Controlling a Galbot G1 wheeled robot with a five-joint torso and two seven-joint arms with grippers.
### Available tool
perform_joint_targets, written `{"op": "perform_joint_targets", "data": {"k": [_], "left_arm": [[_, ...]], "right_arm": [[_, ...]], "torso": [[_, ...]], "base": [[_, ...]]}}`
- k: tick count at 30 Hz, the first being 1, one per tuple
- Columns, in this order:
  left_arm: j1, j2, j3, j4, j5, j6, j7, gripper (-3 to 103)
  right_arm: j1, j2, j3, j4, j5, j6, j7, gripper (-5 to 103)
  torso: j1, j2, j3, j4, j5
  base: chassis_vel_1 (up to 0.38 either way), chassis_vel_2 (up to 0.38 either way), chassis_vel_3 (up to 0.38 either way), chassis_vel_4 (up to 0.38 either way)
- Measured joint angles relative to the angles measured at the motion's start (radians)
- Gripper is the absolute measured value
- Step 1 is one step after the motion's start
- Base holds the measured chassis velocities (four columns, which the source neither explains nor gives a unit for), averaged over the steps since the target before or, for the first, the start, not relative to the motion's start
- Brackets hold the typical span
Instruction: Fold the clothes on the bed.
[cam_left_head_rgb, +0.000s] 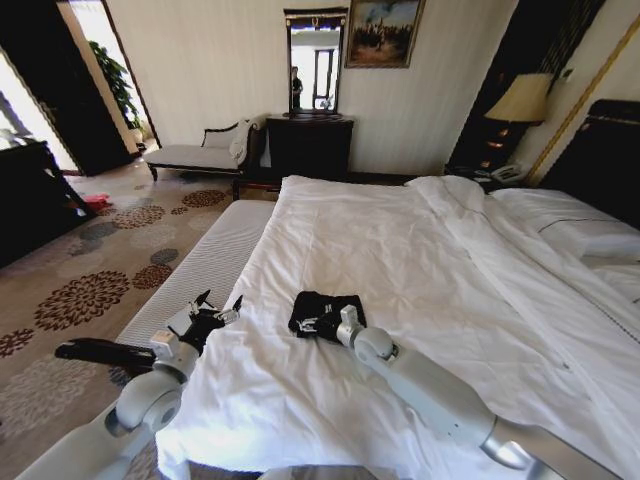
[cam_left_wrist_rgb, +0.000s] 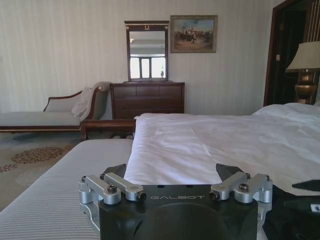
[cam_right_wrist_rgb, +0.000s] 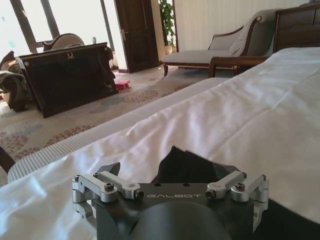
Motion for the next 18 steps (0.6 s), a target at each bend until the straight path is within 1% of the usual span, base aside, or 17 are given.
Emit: {"op": "perform_joint_targets", "data": {"k": [2,4,8,12,13,14,16,18], "left_arm": [[-0.011,-0.001,0.014,0.001,0.001,0.000,0.000,100],[-0.015,-0.001,0.020,0.001,0.001,0.000,0.000,100],[-0.024,0.003,0.030,0.001,-0.001,0.001,-0.003,100],[-0.018,0.011,0.018,-0.004,-0.004,0.001,-0.005,100],[-0.018,0.011,0.018,-0.004,-0.004,0.001,-0.005,100],[-0.013,0.013,0.010,-0.006,-0.008,0.001,-0.005,100],[-0.006,0.015,-0.004,-0.008,-0.012,0.001,-0.005,100],[-0.004,0.015,-0.008,-0.008,-0.014,0.001,-0.005,100]], "right_arm": [[0.002,-0.013,0.021,0.031,0.027,0.000,0.003,100],[0.003,-0.015,0.026,0.033,0.033,0.001,0.004,100],[0.012,0.008,0.031,-0.015,0.024,0.016,-0.004,100],[0.037,0.091,0.025,-0.138,-0.010,0.047,-0.022,100],[0.037,0.091,0.025,-0.138,-0.010,0.047,-0.022,100],[0.042,0.113,0.019,-0.171,-0.017,0.056,-0.026,100],[0.046,0.147,0.003,-0.229,-0.045,0.079,-0.038,100],[0.044,0.160,-0.005,-0.250,-0.063,0.090,-0.042,100]], "torso": [[0.000,0.000,0.000,-0.0001,0.0000],[0.000,0.000,0.000,-0.0001,0.0001],[0.000,0.000,0.000,-0.0002,0.0000],[0.000,0.000,0.000,0.0002,0.0002],[0.000,0.000,0.000,0.0002,0.0002],[0.000,0.000,0.000,0.0005,0.0001],[0.000,0.000,0.000,0.0001,0.0000],[0.000,0.000,0.000,0.0001,0.0000]], "base": [[0.000,0.000,0.000,0.000],[0.000,0.000,0.000,0.000],[0.000,0.000,0.000,0.000],[0.000,0.000,0.000,0.000],[0.000,0.000,0.000,0.000],[0.000,0.000,0.000,0.000],[0.000,0.000,0.000,0.000],[0.000,0.000,0.000,0.000]]}}
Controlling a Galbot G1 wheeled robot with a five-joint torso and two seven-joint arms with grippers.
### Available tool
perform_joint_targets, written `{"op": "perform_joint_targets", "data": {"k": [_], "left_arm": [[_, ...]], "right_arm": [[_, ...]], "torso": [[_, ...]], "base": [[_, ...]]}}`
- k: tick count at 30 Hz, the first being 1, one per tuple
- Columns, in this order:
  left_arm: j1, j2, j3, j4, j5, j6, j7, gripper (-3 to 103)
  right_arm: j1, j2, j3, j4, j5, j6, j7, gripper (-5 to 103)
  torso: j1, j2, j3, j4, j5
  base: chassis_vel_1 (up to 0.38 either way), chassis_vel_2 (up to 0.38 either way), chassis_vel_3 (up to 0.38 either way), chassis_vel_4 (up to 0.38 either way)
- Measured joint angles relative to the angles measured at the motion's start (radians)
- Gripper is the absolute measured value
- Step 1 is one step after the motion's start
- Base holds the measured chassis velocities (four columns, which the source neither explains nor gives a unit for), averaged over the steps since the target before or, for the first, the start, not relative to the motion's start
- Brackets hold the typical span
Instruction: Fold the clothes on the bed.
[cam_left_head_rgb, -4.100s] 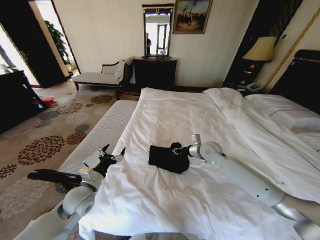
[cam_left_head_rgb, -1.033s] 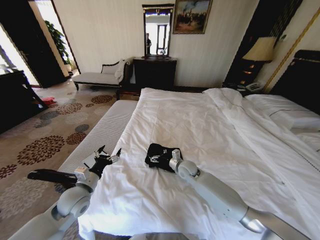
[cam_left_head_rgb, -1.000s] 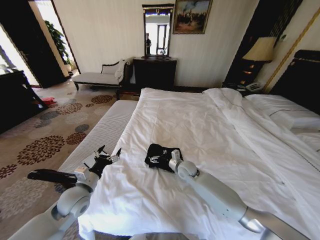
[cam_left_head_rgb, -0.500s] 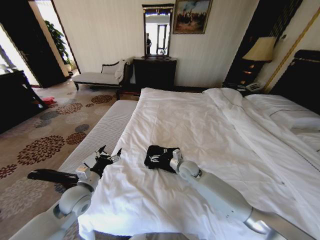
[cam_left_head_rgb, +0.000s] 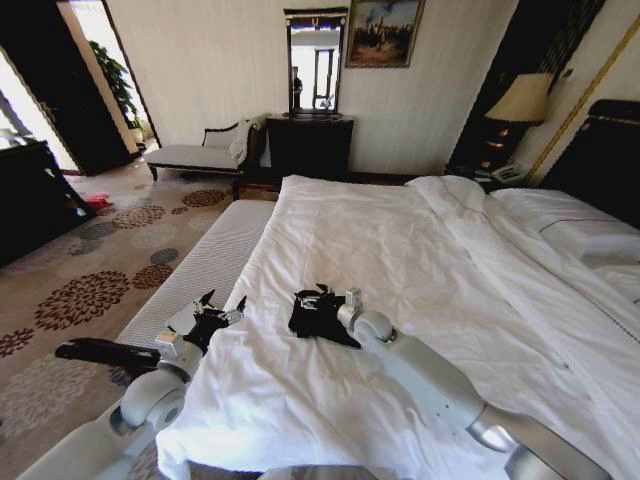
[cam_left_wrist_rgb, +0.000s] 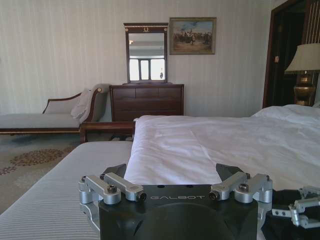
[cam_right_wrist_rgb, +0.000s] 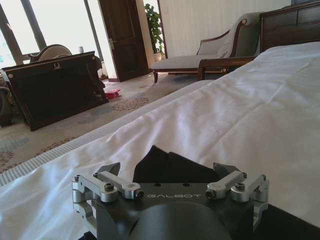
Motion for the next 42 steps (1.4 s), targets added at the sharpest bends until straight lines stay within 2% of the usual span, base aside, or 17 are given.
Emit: {"op": "perform_joint_targets", "data": {"k": [6,11,16,20,21,23,25,26,28,29,31,32,33,35,38,39,42], "left_arm": [[0.001,-0.005,-0.005,0.000,-0.003,0.000,0.001,100],[-0.004,-0.016,0.002,0.004,0.014,-0.008,0.001,100],[-0.004,-0.033,0.010,0.019,0.068,-0.033,0.003,100],[-0.004,-0.066,0.027,0.031,0.104,-0.047,0.000,100],[-0.004,-0.066,0.027,0.031,0.104,-0.047,0.000,100],[-0.006,-0.081,0.032,0.035,0.116,-0.050,0.001,100],[-0.009,-0.100,0.039,0.048,0.139,-0.055,0.001,100],[-0.009,-0.100,0.039,0.048,0.139,-0.055,0.001,100],[-0.016,-0.119,0.049,0.072,0.186,-0.071,-0.013,100],[-0.016,-0.119,0.049,0.072,0.186,-0.071,-0.013,100],[-0.017,-0.139,0.050,0.087,0.220,-0.075,-0.027,100],[-0.016,-0.150,0.047,0.091,0.229,-0.072,-0.028,100],[-0.016,-0.150,0.047,0.091,0.229,-0.072,-0.028,100],[-0.015,-0.180,0.043,0.100,0.245,-0.070,-0.030,100],[-0.007,-0.223,0.043,0.109,0.285,-0.084,-0.030,100],[-0.007,-0.223,0.043,0.109,0.285,-0.084,-0.030,100],[0.013,-0.248,0.043,0.109,0.323,-0.111,-0.017,100]], "right_arm": [[-0.024,0.025,-0.014,-0.035,-0.035,0.025,-0.005,100],[0.002,-0.006,0.022,0.029,0.039,0.022,0.033,100],[0.004,-0.050,0.083,0.108,0.050,0.020,0.066,100],[-0.082,-0.136,0.232,0.203,0.017,0.031,0.081,100],[-0.082,-0.136,0.232,0.203,0.017,0.031,0.081,100],[-0.151,-0.179,0.301,0.241,0.002,0.051,0.078,100],[-0.226,-0.221,0.390,0.263,-0.072,0.095,0.077,100],[-0.226,-0.221,0.390,0.263,-0.072,0.095,0.077,100],[-0.315,-0.248,0.505,0.287,-0.133,0.122,0.080,100],[-0.315,-0.248,0.505,0.287,-0.133,0.122,0.080,100],[-0.413,-0.257,0.650,0.315,-0.151,0.130,0.079,100],[-0.480,-0.257,0.729,0.331,-0.154,0.132,0.074,100],[-0.480,-0.257,0.729,0.331,-0.154,0.132,0.074,100],[-0.610,-0.248,0.860,0.353,-0.172,0.149,0.062,100],[-0.760,-0.217,1.017,0.389,-0.202,0.182,0.048,100],[-0.760,-0.217,1.017,0.389,-0.202,0.182,0.048,100],[-0.876,-0.169,1.145,0.427,-0.248,0.229,0.036,100]], "torso": [[0.000,0.000,0.000,-0.0002,0.0001],[0.000,0.000,0.000,-0.0001,0.0000],[0.000,0.000,0.000,0.0001,0.0000],[0.000,0.000,0.000,-0.0003,0.0001],[0.000,0.000,0.000,-0.0003,0.0001],[0.000,0.000,0.000,-0.0006,0.0004],[0.000,0.000,0.000,-0.0001,0.0005],[0.000,0.000,0.000,-0.0001,0.0005],[0.000,0.000,0.000,-0.0007,0.0004],[0.000,0.000,0.000,-0.0007,0.0004],[0.000,0.000,0.000,0.0006,0.0001],[0.000,0.000,0.000,-0.0001,-0.0002],[0.000,0.000,0.000,-0.0001,-0.0002],[0.000,0.000,0.000,-0.0007,0.0009],[0.000,0.000,0.000,-0.0003,0.0004],[0.000,0.000,0.000,-0.0003,0.0004],[0.000,0.000,0.000,-0.0001,-0.0003]], "base": [[0.000,0.000,0.000,0.000],[0.000,0.000,0.000,0.000],[0.000,0.000,0.000,0.000],[0.000,0.000,0.000,0.000],[0.000,0.000,0.000,0.000],[0.000,0.000,0.000,0.000],[0.000,0.000,0.000,0.000],[0.000,0.000,0.000,0.000],[0.000,0.000,0.000,0.000],[0.000,0.000,0.000,0.000],[0.000,0.000,0.000,0.000],[0.000,0.000,0.000,0.000],[0.000,0.000,0.000,0.000],[0.000,0.000,0.000,0.000],[0.000,0.000,0.000,0.000],[0.000,0.000,0.000,0.000],[0.000,0.000,0.000,0.000]]}}
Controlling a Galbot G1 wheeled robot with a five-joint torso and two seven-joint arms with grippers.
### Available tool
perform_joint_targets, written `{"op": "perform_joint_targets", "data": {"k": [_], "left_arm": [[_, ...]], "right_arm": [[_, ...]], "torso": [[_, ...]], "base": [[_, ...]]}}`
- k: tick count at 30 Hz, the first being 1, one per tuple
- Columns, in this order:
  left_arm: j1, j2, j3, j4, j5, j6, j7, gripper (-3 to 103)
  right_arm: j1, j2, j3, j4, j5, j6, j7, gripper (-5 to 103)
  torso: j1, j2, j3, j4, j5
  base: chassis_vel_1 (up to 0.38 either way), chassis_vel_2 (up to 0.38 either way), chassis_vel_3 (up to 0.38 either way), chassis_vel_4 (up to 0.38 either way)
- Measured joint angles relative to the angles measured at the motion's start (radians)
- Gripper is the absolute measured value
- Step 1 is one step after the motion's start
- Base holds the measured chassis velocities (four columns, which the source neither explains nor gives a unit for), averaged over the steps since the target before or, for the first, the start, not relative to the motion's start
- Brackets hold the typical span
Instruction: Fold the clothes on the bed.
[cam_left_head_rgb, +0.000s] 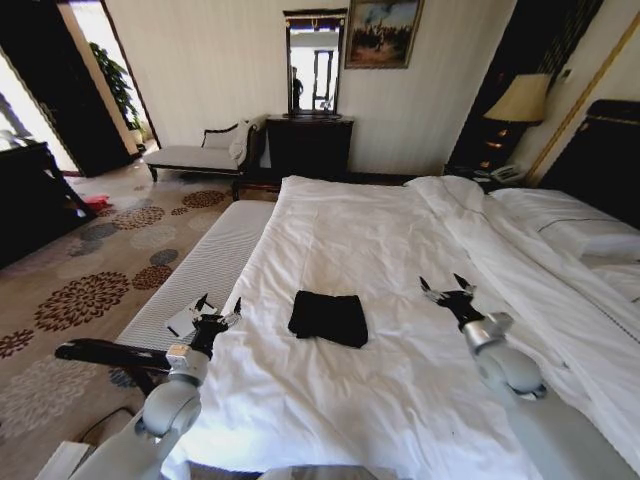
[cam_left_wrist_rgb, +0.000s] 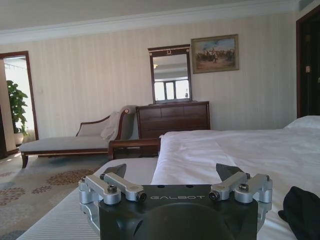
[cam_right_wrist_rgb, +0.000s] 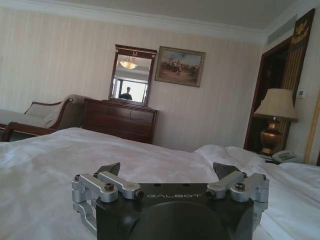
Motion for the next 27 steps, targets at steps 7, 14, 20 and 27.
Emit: {"op": "perform_joint_targets", "data": {"k": [7,14,20,27], "left_arm": [[0.035,-0.016,-0.014,-0.021,0.058,-0.054,0.038,100],[0.084,-0.030,-0.032,-0.052,0.093,-0.094,0.072,100],[0.119,-0.035,-0.056,-0.064,0.093,-0.098,0.081,100],[0.121,-0.035,-0.057,-0.065,0.093,-0.096,0.082,100]], "right_arm": [[-0.136,0.094,0.079,0.062,-0.049,0.065,-0.027,100],[-0.185,0.127,0.091,0.105,-0.061,0.098,-0.050,100],[-0.167,0.120,0.086,0.111,-0.066,0.105,-0.053,100],[-0.160,0.117,0.081,0.110,-0.067,0.107,-0.054,100]], "torso": [[0.000,0.000,0.000,0.0001,0.0005],[0.000,0.000,0.000,0.0001,0.0002],[0.000,0.000,0.000,0.0004,0.0004],[0.000,0.000,0.000,0.0001,0.0004]], "base": [[0.000,0.000,0.000,0.000],[0.000,0.000,0.000,0.000],[0.000,0.000,0.000,0.000],[0.000,0.000,0.000,0.000]]}}
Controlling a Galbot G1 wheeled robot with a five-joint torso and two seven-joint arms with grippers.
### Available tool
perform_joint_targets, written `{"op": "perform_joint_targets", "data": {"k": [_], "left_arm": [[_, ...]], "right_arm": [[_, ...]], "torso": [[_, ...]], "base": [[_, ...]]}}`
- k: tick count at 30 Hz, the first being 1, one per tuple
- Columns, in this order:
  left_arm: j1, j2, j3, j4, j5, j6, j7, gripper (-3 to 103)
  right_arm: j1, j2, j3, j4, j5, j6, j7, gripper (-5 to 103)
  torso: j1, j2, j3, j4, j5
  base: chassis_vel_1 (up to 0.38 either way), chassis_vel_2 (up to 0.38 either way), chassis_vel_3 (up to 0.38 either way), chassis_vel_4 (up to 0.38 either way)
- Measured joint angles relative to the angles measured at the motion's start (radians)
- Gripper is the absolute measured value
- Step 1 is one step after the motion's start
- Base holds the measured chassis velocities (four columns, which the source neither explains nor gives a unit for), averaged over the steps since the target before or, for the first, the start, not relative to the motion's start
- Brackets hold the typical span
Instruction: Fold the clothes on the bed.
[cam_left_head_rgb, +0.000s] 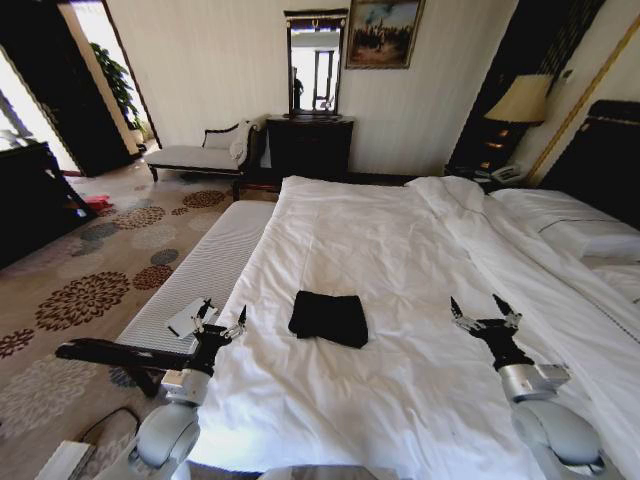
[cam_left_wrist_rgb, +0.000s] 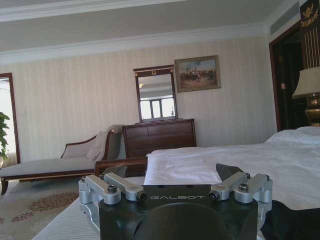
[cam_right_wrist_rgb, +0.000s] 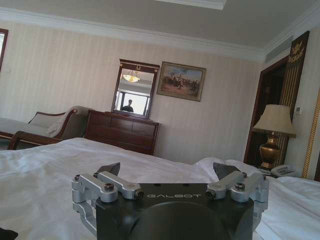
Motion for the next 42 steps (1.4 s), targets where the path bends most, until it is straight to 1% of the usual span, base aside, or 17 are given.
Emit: {"op": "perform_joint_targets", "data": {"k": [42], "left_arm": [[-0.002,0.002,0.001,0.001,-0.003,0.004,0.000,100]], "right_arm": [[0.004,-0.002,-0.005,-0.004,0.002,-0.003,0.001,100]], "torso": [[0.000,0.000,0.000,0.0000,0.0000]], "base": [[0.000,0.000,0.000,0.000]]}}
